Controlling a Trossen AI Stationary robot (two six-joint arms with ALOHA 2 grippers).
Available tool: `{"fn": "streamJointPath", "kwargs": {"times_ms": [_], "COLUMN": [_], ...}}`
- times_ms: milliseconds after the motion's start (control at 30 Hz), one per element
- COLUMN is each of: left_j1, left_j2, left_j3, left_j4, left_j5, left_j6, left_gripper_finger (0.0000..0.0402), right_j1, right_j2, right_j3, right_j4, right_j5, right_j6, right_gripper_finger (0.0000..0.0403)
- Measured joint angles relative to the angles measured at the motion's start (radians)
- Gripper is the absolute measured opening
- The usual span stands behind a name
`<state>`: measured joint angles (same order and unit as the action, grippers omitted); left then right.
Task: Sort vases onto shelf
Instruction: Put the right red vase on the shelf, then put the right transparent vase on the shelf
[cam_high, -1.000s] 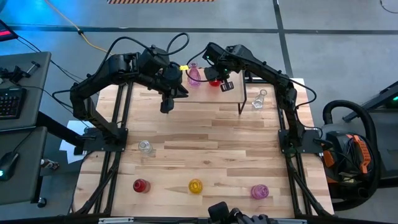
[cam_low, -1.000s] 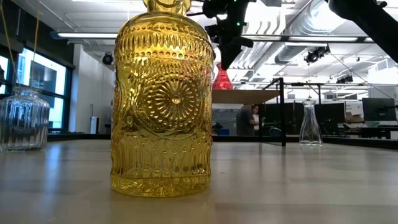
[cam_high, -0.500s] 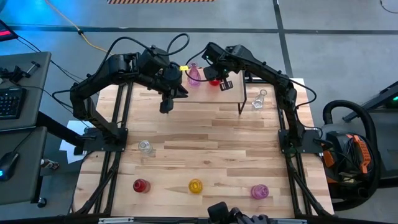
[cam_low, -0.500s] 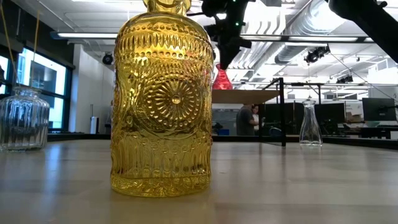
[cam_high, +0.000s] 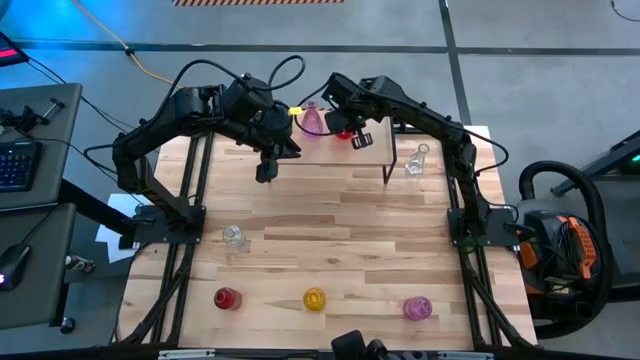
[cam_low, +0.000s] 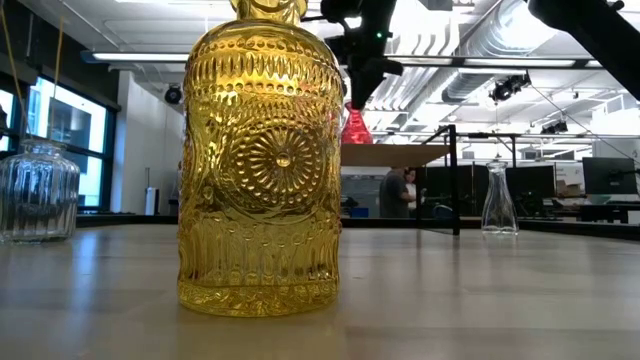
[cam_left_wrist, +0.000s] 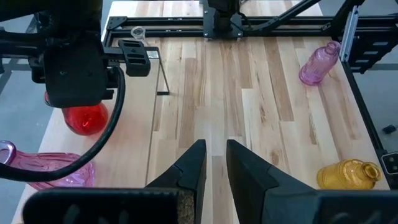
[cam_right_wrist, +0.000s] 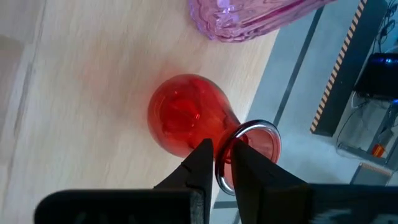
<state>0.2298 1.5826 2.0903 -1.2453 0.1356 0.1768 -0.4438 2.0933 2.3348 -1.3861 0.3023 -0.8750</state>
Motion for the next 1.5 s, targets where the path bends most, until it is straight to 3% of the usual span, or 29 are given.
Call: {"fn": "streamJointPath", "kwargs": {"times_ms": [867,1200,1500], "left_j1": [0.0,0.0,0.0], "left_j2": [-0.001,-0.001,-0.001], "left_j3": [0.0,0.0,0.0], "left_j4": [0.001,0.008,0.009], "left_j5": [0.0,0.0,-0.001], "left_j6": [-0.001,-0.008,0.008], "left_gripper_finger": [0.0055,0.0055,0.0055], "right_j1": [0.0,-0.016,-0.094], "right_j2": [-0.102,-0.199,-0.305], "right_j3": [0.002,-0.002,-0.027], "right_j4": [-0.002,-0.181,-0.185], "right_j5": [0.001,0.114,0.15], "right_j6": [0.041,0.283,0.496], "right_gripper_finger": [0.0034,0.0034,0.004]}}
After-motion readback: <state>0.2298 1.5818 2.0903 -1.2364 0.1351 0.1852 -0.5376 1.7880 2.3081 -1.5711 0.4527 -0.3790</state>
